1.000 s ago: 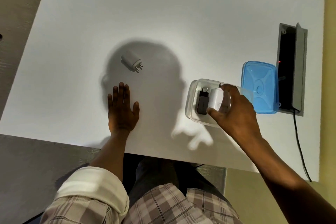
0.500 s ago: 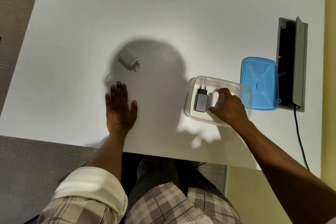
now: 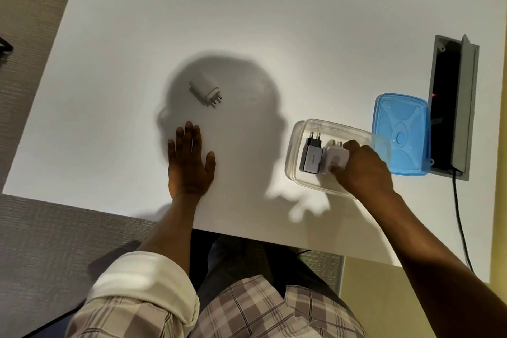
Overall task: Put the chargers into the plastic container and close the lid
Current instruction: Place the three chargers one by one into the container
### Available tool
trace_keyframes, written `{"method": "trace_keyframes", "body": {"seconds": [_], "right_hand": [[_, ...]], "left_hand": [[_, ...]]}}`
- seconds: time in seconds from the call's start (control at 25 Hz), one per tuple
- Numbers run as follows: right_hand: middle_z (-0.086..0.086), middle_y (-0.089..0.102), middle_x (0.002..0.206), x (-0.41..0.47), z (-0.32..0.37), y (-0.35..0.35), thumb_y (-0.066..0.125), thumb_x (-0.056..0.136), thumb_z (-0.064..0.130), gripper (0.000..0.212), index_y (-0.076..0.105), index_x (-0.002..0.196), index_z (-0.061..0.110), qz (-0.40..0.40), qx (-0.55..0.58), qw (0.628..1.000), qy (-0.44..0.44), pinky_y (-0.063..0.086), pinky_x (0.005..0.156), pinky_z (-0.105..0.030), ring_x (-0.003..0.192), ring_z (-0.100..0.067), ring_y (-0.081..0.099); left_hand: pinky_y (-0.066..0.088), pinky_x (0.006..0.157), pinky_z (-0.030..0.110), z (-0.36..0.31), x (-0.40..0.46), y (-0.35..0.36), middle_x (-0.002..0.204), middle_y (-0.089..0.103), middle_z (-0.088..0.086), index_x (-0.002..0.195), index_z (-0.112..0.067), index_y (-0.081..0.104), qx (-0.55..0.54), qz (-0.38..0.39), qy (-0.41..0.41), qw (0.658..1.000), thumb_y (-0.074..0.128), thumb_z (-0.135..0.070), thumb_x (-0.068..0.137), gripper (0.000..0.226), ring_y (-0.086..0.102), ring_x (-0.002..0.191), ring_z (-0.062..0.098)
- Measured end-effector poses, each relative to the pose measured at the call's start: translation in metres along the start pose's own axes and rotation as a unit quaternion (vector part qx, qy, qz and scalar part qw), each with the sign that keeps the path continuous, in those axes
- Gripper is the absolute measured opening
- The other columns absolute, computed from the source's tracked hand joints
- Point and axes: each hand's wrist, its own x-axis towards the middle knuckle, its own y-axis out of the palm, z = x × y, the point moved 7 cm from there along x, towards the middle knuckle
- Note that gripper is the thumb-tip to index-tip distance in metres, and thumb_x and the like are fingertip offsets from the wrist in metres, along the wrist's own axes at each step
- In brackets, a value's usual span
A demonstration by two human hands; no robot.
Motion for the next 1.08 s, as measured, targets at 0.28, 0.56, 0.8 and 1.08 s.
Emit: {"method": "trace_keyframes", "body": {"seconds": [0.28, 0.56, 0.8, 1.08], "right_hand": [[-0.004, 0.064, 0.116, 0.003, 0.184, -0.017, 0.067, 0.083, 0.026, 0.041, 0.055, 0.122, 0.021, -0.019, 0.072, 0.962, -0.264, 0.051, 0.083, -0.036, 0.101, -0.027, 0.063], [-0.01, 0.038, 0.151, 0.073, 0.326, 0.022, 0.053, 0.086, -0.001, 0.064, 0.042, 0.143, 0.027, -0.055, -0.261, 0.748, -0.607, 0.048, 0.09, -0.043, 0.127, -0.032, 0.046], [-0.002, 0.018, 0.162, 0.095, 0.331, 0.044, 0.056, 0.088, 0.004, 0.071, 0.034, 0.146, 0.037, -0.017, -0.387, 0.652, -0.652, 0.041, 0.102, -0.044, 0.138, -0.031, 0.031], [-0.005, 0.034, 0.153, 0.099, 0.326, 0.041, 0.055, 0.089, 0.011, 0.054, 0.044, 0.14, 0.026, -0.041, -0.364, 0.711, -0.6, 0.045, 0.086, -0.042, 0.12, -0.033, 0.043]], "left_hand": [[0.012, 0.125, 0.048, 0.001, -0.001, -0.002, 0.166, 0.01, 0.009, 0.157, -0.013, 0.01, 0.0, -0.007, -0.003, 1.0, 0.037, -0.041, 0.096, 0.072, 0.009, 0.154, 0.028], [0.012, 0.125, 0.047, 0.004, 0.0, 0.0, 0.166, 0.012, 0.007, 0.157, -0.014, 0.012, -0.006, -0.017, -0.002, 1.0, 0.036, -0.044, 0.097, 0.071, 0.008, 0.154, 0.026], [0.011, 0.125, 0.046, 0.006, 0.0, 0.001, 0.167, 0.007, 0.006, 0.157, -0.015, 0.009, -0.013, -0.019, -0.007, 1.0, 0.035, -0.043, 0.098, 0.07, 0.004, 0.154, 0.023], [0.014, 0.124, 0.047, 0.006, 0.0, 0.001, 0.167, 0.008, 0.005, 0.157, -0.015, 0.009, -0.01, -0.012, -0.007, 1.0, 0.035, -0.043, 0.098, 0.07, 0.005, 0.154, 0.024]]}}
